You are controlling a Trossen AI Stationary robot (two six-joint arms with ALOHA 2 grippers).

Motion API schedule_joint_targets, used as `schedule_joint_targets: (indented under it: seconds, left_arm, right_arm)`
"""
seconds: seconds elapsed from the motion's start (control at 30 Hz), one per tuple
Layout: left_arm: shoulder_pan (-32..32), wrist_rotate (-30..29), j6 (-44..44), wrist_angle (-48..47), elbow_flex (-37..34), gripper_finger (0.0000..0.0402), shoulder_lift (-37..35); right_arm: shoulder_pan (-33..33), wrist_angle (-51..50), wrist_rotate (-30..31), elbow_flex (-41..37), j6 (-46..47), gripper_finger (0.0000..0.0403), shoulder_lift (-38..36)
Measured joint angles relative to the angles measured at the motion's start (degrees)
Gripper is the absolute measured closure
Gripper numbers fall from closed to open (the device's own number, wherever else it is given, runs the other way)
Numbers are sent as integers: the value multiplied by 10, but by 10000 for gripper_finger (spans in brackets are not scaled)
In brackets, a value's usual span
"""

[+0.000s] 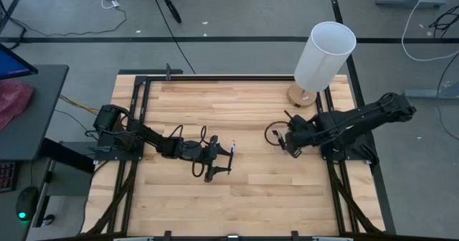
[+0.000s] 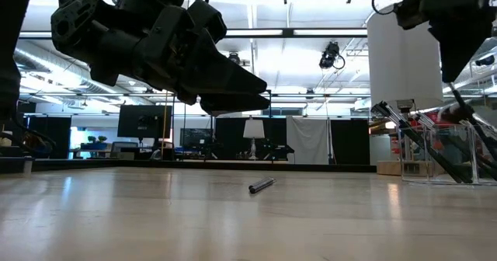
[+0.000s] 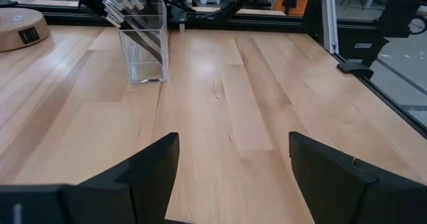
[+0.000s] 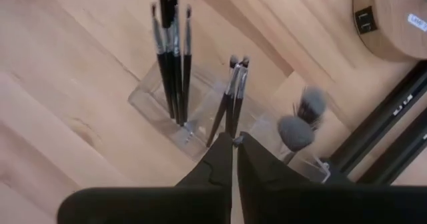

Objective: Put items in baskets/containers
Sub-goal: Put the black eyeshadow brush into the transparent organizer

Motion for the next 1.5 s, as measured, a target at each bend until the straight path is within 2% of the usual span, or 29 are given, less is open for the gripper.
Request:
schedule_joint_targets:
  seconds: [0.17,0.4,0.93,1.2,1.3,1.4,1.5]
  left_arm:
    - [0,0,0,0,0,122,0]
    - [0,0,0,0,0,122,0]
    - [0,0,-15,-5,0,122,0]
    - [0,-2,-21,-5,0,122,0]
    - [0,-30,-45,-15,0,122,0]
    - [0,-74,-72,-42,0,122,0]
    - [0,-112,-109,-73,0,122,0]
  right_arm:
    - [-37,3,-35,0,-11,398,0]
    - [-67,31,-38,0,-38,396,2]
    - [-71,33,-52,0,-68,349,62]
    - [-69,39,-1,10,-90,317,46]
    - [-58,60,10,24,-86,308,34]
    - [-30,127,34,32,-95,308,28]
    - [17,228,61,32,-151,313,32]
